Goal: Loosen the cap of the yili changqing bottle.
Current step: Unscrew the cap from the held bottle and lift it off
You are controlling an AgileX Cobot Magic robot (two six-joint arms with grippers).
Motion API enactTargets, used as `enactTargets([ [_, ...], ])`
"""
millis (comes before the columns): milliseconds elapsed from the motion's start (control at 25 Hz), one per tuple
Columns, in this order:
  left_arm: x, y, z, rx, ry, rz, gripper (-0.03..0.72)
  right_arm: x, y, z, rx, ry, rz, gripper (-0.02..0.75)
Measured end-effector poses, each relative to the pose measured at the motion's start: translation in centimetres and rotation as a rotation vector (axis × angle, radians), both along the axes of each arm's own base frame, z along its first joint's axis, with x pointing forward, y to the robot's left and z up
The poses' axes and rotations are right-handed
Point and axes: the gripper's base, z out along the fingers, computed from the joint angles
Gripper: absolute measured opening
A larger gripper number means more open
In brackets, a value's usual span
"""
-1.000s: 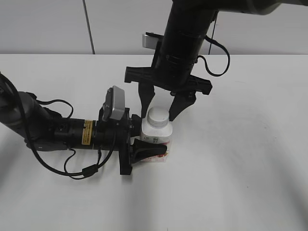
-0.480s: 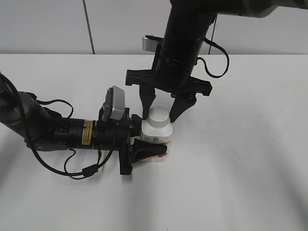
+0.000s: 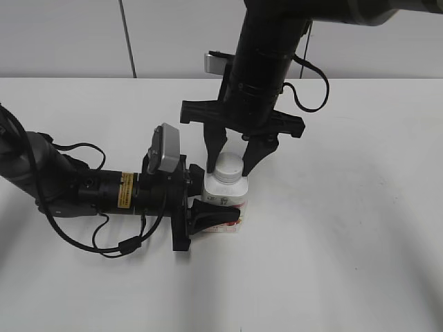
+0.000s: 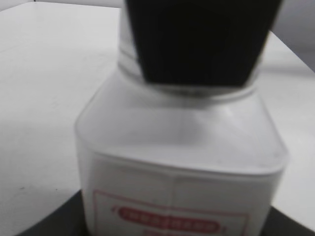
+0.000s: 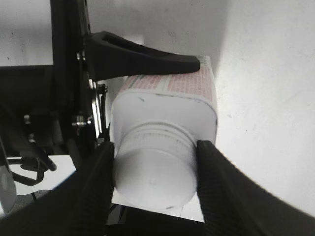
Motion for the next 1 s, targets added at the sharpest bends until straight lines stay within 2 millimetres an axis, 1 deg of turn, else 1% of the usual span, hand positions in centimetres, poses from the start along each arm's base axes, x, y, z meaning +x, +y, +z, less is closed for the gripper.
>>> enactTargets([
  [160, 0.00, 0.00, 0.00, 0.000, 0.000, 0.000, 0.366, 0.00, 0.01, 0.00, 0.004, -0.009, 0.032, 0.398],
  [280, 0.00, 0.00, 0.00, 0.000, 0.000, 0.000, 0.366, 0.00, 0.01, 0.00, 0.018, -0.048, 0.169, 0.398],
  [400, 0.00, 0.00, 0.00, 0.001, 0.000, 0.000, 0.366, 0.00, 0.00, 0.00, 0.043, -0.120, 0.419, 0.398],
  [520, 0.01, 0.00, -0.01, 0.001, 0.001, 0.001, 0.366, 0.00, -0.01, 0.00, 0.073, -0.203, 0.709, 0.398],
  [640, 0.01, 0.00, -0.01, 0.002, 0.001, 0.001, 0.366, 0.00, -0.01, 0.00, 0.096, -0.268, 0.935, 0.398],
  [800, -0.01, 0.01, -0.02, 0.002, -0.001, -0.001, 0.366, 0.02, -0.01, 0.00, 0.121, -0.340, 1.183, 0.398],
  [1000, -0.02, 0.01, -0.03, 0.003, -0.004, -0.004, 0.366, 0.02, -0.02, 0.00, 0.144, -0.408, 1.421, 0.398],
])
